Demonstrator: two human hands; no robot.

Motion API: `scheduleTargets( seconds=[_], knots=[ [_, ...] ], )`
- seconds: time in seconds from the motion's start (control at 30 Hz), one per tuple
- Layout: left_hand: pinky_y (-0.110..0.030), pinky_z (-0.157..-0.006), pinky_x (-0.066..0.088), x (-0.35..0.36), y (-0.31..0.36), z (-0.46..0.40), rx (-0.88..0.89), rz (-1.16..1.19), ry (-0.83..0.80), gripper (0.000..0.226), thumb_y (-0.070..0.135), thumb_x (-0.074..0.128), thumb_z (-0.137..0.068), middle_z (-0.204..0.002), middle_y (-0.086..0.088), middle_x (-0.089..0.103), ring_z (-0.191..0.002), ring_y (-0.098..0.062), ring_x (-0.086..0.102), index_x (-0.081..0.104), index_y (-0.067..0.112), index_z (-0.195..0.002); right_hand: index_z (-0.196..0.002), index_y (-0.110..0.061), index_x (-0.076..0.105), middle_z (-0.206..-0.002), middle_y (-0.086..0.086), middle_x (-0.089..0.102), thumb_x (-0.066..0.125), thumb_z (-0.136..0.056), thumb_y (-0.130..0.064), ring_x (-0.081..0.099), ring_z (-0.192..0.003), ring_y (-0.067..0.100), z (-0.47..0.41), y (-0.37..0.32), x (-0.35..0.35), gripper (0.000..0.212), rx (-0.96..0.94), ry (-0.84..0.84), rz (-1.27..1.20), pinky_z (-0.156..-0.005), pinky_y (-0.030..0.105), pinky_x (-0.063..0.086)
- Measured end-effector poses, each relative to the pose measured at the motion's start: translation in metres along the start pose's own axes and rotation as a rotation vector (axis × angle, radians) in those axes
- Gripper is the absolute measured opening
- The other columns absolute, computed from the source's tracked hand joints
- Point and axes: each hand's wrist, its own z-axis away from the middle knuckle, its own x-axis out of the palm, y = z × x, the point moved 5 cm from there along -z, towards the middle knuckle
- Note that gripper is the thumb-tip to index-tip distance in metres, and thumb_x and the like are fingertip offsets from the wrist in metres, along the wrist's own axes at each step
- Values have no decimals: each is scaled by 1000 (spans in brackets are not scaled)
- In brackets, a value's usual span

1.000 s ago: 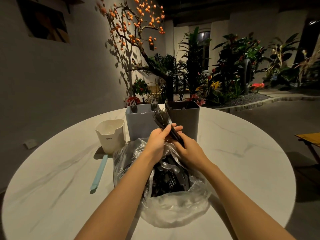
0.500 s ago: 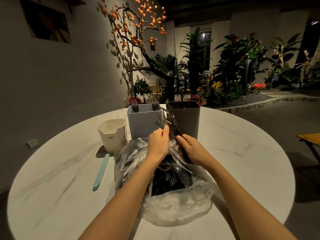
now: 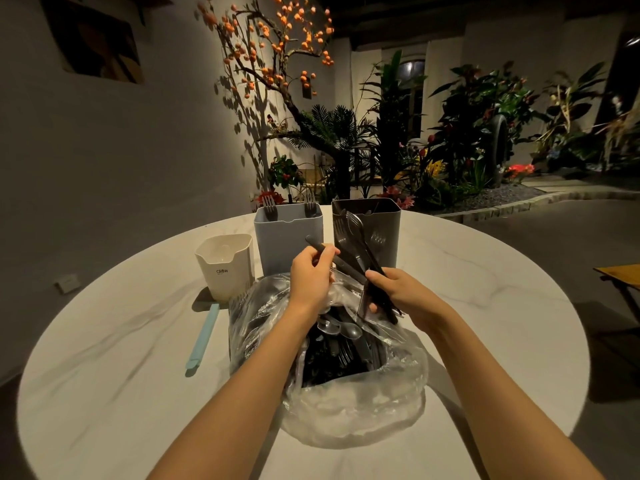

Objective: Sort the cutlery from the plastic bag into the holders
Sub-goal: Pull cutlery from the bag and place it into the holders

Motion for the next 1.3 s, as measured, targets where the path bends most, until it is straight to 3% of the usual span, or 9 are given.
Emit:
scheduleTargets(
  seconds=[0.23,0.33,0.43,0.5,0.57,0.7,0.83,1.03,1.3],
  knots=[
    [-20,-49,34,-7,4,0,12,121,104,15,12,51,-99,-64,-1,48,-52,-8,41,58,11,-85,-93,-5,51,-76,10,63,41,-103,-21,55,-54,15,1,3,-3,21,-8,72,-56,-50,24,49],
    [-22,-56,45,-8,10,3,99,69,151,13,7,52,-97,-87,-3,53,-67,-15,52,46,15,-105,-95,-5,51,-73,7,66,41,-103,-22,53,-51,14,0,6,-6,21,-8,92,-14,-46,24,39],
    [-26,-96,40,-10,14,6,307,-446,248,55,12,62,-90,-128,-9,34,-114,-21,42,28,18,-133,-93,-6,52,-71,9,63,42,-103,-21,49,-51,15,0,6,-6,20,-22,128,0,-47,24,36],
    [-37,-105,29,-7,23,13,594,-866,312,47,18,64,-86,-130,-9,32,-121,-24,32,42,17,-128,-91,-7,52,-74,11,60,42,-103,-20,48,-51,14,0,3,-6,20,-42,158,1,-47,23,37],
    [-42,-102,26,3,25,19,877,-1154,265,15,28,58,-89,-111,-7,54,-110,-23,44,63,17,-99,-89,-7,53,-73,10,56,43,-102,-18,47,-54,14,1,0,-7,20,-80,196,-12,-48,19,39],
    [-38,-79,43,20,18,21,967,-1340,-38,46,53,38,-92,-71,4,63,-66,-17,61,64,20,-75,-90,-5,55,-74,10,54,44,-101,-17,50,-57,12,1,-2,-11,20,-123,247,3,-45,16,41],
    [-27,-52,41,21,19,21,1041,-1298,-138,34,52,69,-78,-65,7,61,-53,-13,58,66,20,-68,-102,-3,57,-79,12,57,43,-102,-20,51,-56,14,4,3,-11,22,-34,238,-49,-39,13,37],
    [-24,-54,35,-1,22,11,944,-1256,-123,30,51,69,-81,-69,9,62,-61,-13,58,68,22,-72,-95,-6,59,-67,5,54,43,-102,-19,43,-42,3,3,9,-20,22,5,293,-15,-36,14,29],
    [-37,-59,50,-19,22,-2,384,-776,29,18,23,42,-103,-69,-3,63,-61,-18,61,53,10,-96,-101,-3,60,-66,6,48,37,-104,-20,40,-51,10,1,1,-10,29,-82,218,-65,-46,21,32]
  ],
)
